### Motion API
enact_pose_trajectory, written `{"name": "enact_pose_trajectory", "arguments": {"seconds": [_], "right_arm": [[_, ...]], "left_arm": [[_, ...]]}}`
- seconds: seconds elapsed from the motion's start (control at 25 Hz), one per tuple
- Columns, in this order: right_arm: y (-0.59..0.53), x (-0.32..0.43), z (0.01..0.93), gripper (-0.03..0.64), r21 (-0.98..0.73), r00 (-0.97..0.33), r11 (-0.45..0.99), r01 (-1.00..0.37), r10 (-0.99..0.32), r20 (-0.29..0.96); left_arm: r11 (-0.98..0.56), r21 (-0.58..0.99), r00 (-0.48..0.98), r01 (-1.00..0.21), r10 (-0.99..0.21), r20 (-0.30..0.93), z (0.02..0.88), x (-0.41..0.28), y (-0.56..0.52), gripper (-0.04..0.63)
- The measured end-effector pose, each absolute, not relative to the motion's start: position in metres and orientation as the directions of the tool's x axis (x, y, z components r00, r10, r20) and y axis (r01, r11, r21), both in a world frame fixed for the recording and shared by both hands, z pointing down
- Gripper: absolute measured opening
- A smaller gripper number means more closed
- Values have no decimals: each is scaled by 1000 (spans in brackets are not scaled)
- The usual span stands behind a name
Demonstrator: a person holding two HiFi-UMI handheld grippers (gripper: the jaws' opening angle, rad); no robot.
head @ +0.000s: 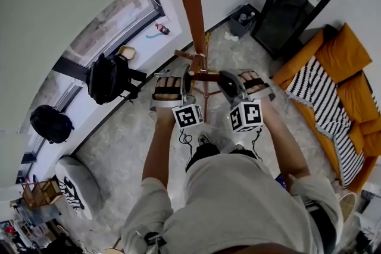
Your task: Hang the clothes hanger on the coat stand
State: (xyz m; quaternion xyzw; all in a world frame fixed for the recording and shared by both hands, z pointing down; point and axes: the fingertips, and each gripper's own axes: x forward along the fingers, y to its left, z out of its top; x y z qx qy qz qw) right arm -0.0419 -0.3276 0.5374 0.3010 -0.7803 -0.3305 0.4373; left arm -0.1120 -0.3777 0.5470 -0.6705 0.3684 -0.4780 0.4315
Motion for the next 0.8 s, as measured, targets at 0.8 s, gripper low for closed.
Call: {"name": "enact_pose_trajectory", "arguments": {"seconds": [0.8], "right_arm": [[-343,-36,546,173,795,-399,557,-241,-803,442]], "left_arm": [[-275,-955,312,-116,-922,228,546,-114,-379,195]]}}
